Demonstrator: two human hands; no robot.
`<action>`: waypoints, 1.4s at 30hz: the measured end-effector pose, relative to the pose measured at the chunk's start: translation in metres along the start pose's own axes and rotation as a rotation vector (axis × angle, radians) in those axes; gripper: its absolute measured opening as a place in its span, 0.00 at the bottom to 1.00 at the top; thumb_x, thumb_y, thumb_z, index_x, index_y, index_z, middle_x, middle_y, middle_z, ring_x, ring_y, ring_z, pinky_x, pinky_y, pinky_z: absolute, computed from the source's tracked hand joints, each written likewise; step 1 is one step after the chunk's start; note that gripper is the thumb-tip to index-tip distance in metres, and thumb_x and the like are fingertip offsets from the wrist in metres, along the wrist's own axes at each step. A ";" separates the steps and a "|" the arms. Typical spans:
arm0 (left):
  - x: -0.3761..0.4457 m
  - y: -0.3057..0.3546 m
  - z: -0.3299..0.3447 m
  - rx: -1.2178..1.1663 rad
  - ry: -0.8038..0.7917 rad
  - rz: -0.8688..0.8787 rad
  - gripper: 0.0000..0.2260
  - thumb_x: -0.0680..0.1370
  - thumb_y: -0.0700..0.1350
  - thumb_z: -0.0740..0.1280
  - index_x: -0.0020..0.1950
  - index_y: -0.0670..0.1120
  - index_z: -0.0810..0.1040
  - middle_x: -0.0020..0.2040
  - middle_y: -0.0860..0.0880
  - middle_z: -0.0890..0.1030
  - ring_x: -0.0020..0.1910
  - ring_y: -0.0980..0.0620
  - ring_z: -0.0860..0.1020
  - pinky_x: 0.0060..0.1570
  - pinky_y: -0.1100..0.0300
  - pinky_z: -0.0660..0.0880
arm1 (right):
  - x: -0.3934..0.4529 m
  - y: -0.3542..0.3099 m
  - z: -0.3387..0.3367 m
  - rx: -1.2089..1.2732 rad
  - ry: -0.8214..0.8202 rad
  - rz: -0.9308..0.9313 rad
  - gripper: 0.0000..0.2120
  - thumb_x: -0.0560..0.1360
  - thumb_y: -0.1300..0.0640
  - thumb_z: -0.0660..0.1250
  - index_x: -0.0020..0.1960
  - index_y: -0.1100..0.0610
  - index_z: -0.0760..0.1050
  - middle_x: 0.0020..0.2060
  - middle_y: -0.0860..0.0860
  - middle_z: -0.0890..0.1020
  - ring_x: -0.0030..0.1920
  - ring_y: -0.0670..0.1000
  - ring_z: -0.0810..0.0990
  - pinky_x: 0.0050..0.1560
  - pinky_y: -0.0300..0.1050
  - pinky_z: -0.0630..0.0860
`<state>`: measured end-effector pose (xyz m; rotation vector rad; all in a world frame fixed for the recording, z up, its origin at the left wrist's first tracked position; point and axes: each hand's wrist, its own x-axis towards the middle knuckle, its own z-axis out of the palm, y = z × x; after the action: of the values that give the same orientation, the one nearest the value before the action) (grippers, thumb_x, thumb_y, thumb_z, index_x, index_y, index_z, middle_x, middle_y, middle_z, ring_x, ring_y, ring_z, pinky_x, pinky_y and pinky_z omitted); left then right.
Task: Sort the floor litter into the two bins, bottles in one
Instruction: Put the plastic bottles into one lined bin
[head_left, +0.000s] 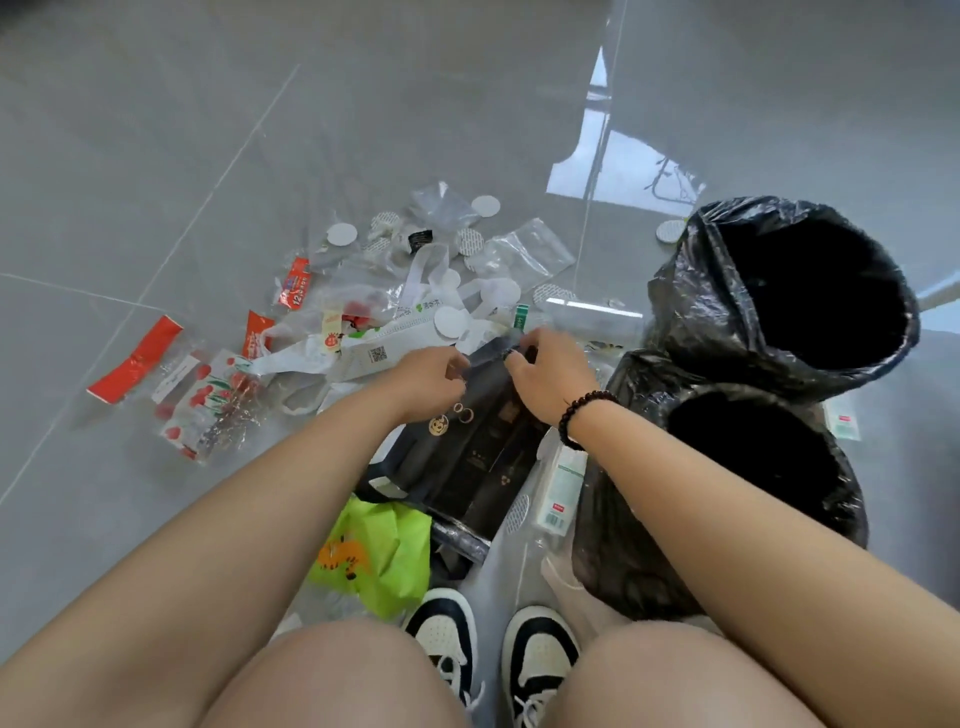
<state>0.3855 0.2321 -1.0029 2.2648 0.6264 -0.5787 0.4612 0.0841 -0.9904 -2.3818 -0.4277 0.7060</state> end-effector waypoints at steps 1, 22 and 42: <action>-0.008 0.015 0.002 0.012 0.006 0.043 0.17 0.77 0.43 0.63 0.66 0.49 0.74 0.61 0.49 0.78 0.60 0.49 0.76 0.61 0.54 0.73 | -0.013 0.000 -0.016 0.021 0.032 -0.034 0.16 0.78 0.52 0.61 0.63 0.57 0.72 0.60 0.54 0.74 0.55 0.53 0.75 0.51 0.42 0.70; -0.109 0.218 0.121 0.550 -0.382 0.563 0.18 0.80 0.43 0.58 0.71 0.51 0.70 0.63 0.51 0.77 0.59 0.51 0.75 0.58 0.58 0.72 | -0.235 0.207 -0.052 0.155 0.805 -0.131 0.19 0.72 0.62 0.62 0.63 0.60 0.70 0.59 0.56 0.70 0.62 0.53 0.70 0.66 0.46 0.67; -0.090 0.169 0.106 0.295 -0.298 0.456 0.30 0.79 0.41 0.60 0.78 0.52 0.51 0.55 0.56 0.79 0.48 0.62 0.76 0.46 0.68 0.69 | -0.208 0.318 0.052 -0.830 -0.327 0.271 0.32 0.76 0.52 0.65 0.74 0.55 0.54 0.71 0.55 0.62 0.74 0.60 0.56 0.71 0.69 0.47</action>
<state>0.3900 0.0238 -0.9354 2.4132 -0.1337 -0.7921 0.3043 -0.2285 -1.1484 -3.1451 -0.6311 1.2348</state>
